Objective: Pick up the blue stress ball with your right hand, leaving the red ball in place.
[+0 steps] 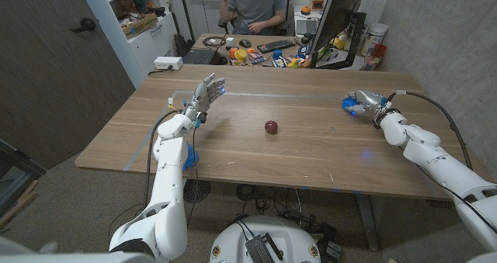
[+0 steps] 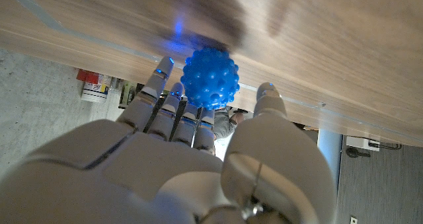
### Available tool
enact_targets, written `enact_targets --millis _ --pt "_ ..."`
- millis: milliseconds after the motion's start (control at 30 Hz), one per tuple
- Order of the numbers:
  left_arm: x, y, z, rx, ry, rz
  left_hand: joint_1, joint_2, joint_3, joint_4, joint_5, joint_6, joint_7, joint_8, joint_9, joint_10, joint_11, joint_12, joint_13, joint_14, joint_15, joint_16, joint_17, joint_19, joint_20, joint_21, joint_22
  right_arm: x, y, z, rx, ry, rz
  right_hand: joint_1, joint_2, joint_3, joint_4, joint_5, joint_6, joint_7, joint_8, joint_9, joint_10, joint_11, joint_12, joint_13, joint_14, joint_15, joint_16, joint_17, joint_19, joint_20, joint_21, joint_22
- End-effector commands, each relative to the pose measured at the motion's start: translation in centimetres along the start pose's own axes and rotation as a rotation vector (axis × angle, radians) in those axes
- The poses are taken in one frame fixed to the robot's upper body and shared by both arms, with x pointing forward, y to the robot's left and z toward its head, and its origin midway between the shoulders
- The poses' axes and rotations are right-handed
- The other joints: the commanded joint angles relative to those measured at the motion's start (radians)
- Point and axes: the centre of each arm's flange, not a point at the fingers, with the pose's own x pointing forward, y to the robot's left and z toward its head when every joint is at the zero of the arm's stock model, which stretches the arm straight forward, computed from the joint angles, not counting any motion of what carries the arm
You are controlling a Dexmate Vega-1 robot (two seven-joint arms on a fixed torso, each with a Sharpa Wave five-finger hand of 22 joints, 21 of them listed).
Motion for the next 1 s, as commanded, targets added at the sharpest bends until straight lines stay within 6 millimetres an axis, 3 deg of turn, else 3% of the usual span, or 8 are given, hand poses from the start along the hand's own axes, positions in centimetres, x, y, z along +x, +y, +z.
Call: enact_targets --millis 33,200,633,1000 --pt "-0.1 -0.3 -0.2 -0.013 -0.01 -0.006 -0.013 -0.003 0.0 0.008 0.004 0.009 -0.001 0.003 0.003 0.012 -0.002 0.005 0.005 0.005 -0.074 0.007 0.002 0.005 -0.03 0.004 0.002 -0.8 -2.3 1.5 0.031 -0.083 -0.125 0.191 0.099 -0.018 0.01 -0.031 0.112 0.015 0.022 0.016 0.134 0.006 0.056 0.059 0.201 -0.242 0.019 0.083 -0.019 -0.131 0.158 0.067" --pt "0.0 -0.4 -0.4 -0.023 -0.018 -0.009 -0.019 -0.005 -0.003 0.012 0.004 0.01 0.0 0.003 0.003 0.013 -0.001 0.005 0.005 0.005 -0.074 0.007 0.002 0.006 -0.03 0.004 0.002 -1.4 -7.3 2.6 0.055 -0.102 -0.177 0.204 0.094 -0.02 0.012 -0.045 0.142 0.02 0.038 0.038 0.172 0.002 0.076 0.087 0.22 -0.239 0.009 0.092 -0.051 -0.132 0.206 0.078" --pt "-0.3 -0.2 -0.9 -0.046 -0.034 -0.01 -0.029 -0.008 -0.009 0.018 0.004 0.012 0.001 0.001 0.002 0.014 -0.001 0.005 0.005 0.005 -0.075 0.008 0.003 0.007 -0.03 0.004 0.002 -3.3 -24.9 5.3 -0.074 -0.176 -0.331 0.205 0.096 -0.012 0.015 -0.056 0.148 0.028 0.046 0.054 0.186 0.021 0.083 0.106 0.235 -0.238 -0.001 0.097 -0.076 -0.125 0.229 0.074" --pt "-0.4 0.0 -0.4 -0.054 -0.054 -0.018 -0.036 -0.01 -0.014 0.024 0.005 0.01 0.0 -0.002 0.002 0.015 -0.002 0.004 0.005 0.005 -0.082 0.008 0.003 0.007 -0.039 0.004 0.002 -3.7 -35.2 6.3 -0.007 -0.21 -0.408 0.202 0.099 -0.005 0.017 -0.063 0.144 0.029 0.045 0.06 0.192 0.027 0.085 0.116 0.241 -0.239 -0.005 0.101 -0.083 -0.125 0.24 0.069"
